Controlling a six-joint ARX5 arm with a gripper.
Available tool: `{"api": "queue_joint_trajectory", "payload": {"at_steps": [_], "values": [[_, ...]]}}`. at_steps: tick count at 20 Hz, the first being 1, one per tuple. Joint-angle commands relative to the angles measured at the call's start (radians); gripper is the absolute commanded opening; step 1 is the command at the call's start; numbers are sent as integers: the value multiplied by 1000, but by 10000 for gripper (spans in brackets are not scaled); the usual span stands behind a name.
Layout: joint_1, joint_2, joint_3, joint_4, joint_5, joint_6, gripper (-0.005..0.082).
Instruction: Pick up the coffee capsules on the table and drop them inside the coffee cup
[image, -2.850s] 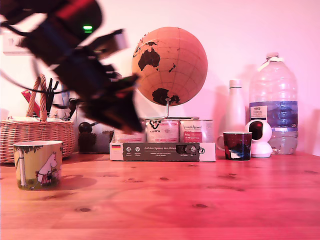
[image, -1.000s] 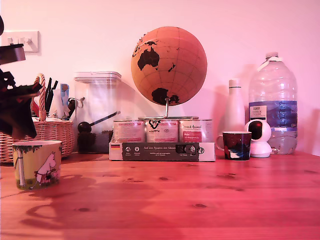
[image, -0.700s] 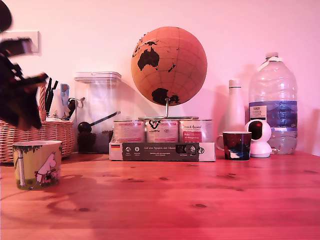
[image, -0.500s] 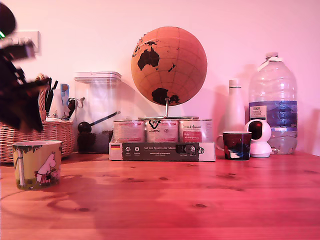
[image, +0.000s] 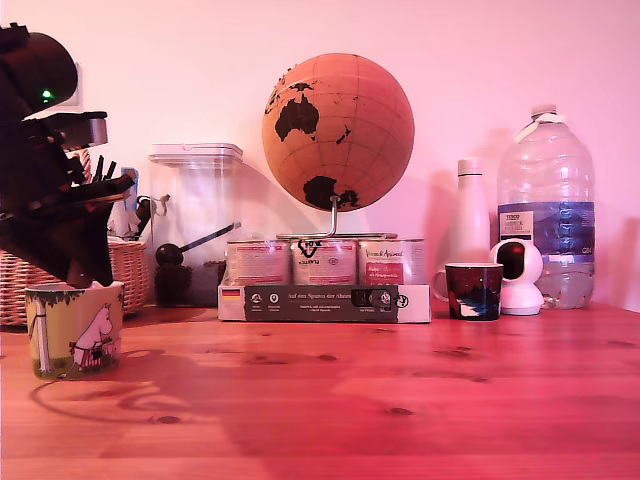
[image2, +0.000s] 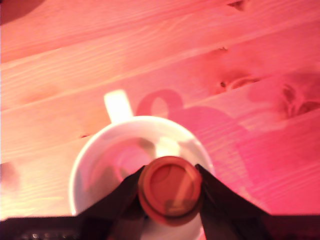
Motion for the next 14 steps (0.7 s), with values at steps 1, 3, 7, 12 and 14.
{"api": "queue_joint_trajectory", "payload": {"at_steps": [1, 3, 7, 12, 14], "values": [[2, 16, 3, 8, -4, 3, 213], [2, 16, 3, 8, -8, 5, 214], [2, 16, 4, 5, -25, 24, 656], [2, 16, 4, -5, -45, 24, 790], [2, 15, 5, -8, -45, 24, 790]]}}
